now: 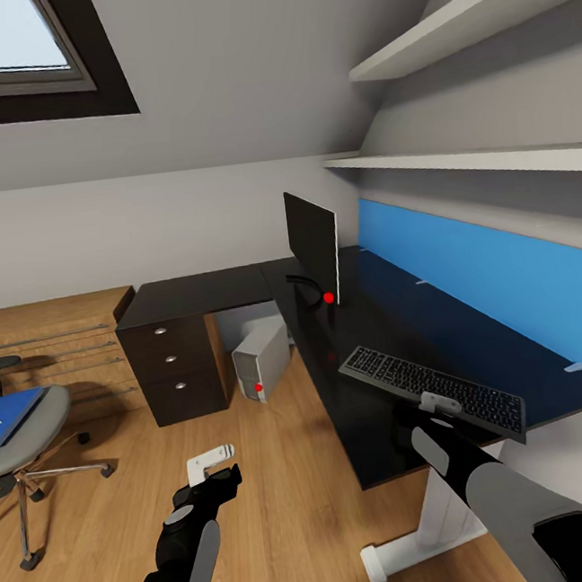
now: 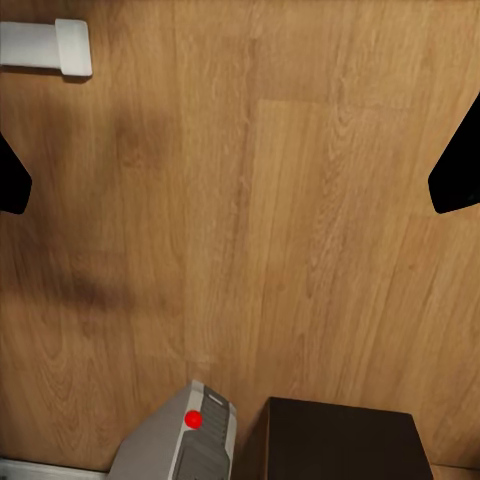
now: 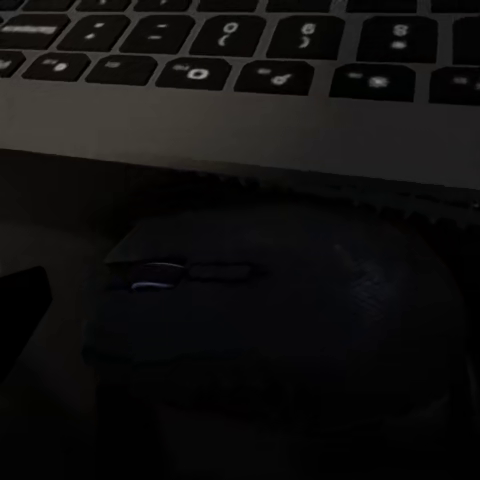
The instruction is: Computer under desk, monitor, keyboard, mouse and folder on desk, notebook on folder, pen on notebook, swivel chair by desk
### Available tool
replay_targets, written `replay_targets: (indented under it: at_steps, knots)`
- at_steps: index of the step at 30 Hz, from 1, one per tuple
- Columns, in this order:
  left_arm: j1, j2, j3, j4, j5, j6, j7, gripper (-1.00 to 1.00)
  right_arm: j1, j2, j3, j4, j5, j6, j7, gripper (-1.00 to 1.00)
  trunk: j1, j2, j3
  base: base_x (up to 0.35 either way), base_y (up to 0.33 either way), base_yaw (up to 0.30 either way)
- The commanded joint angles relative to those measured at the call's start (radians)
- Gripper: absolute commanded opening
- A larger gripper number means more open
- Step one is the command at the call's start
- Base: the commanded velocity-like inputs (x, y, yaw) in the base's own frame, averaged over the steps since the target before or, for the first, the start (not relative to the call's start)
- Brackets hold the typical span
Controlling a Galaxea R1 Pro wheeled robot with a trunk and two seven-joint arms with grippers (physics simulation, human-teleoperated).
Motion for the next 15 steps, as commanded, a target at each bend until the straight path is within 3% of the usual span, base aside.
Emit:
replay_targets:
  at_steps: [1,14,15]
  knots:
    - [-0.001,0.0,-0.001,-0.001,0.011,0.002,0.01,1.0,0.0,-0.001,0.003,0.0,-0.024,0.004,-0.004,1.0,0.0,0.0,-0.001,0.004,0.0,0.0]
    - [-0.001,0.0,-0.001,-0.001,0.011,0.002,0.01,1.0,0.0,0.0,0.003,0.0,-0.024,0.003,-0.004,1.0,0.0,0.0,-0.001,0.001,0.0,0.0]
    - [-0.001,0.0,-0.001,-0.001,0.011,0.002,0.01,1.0,0.0,0.0,0.003,0.0,-0.024,0.003,-0.004,-1.0,0.0,0.0,-0.001,0.0,0.0,0.0]
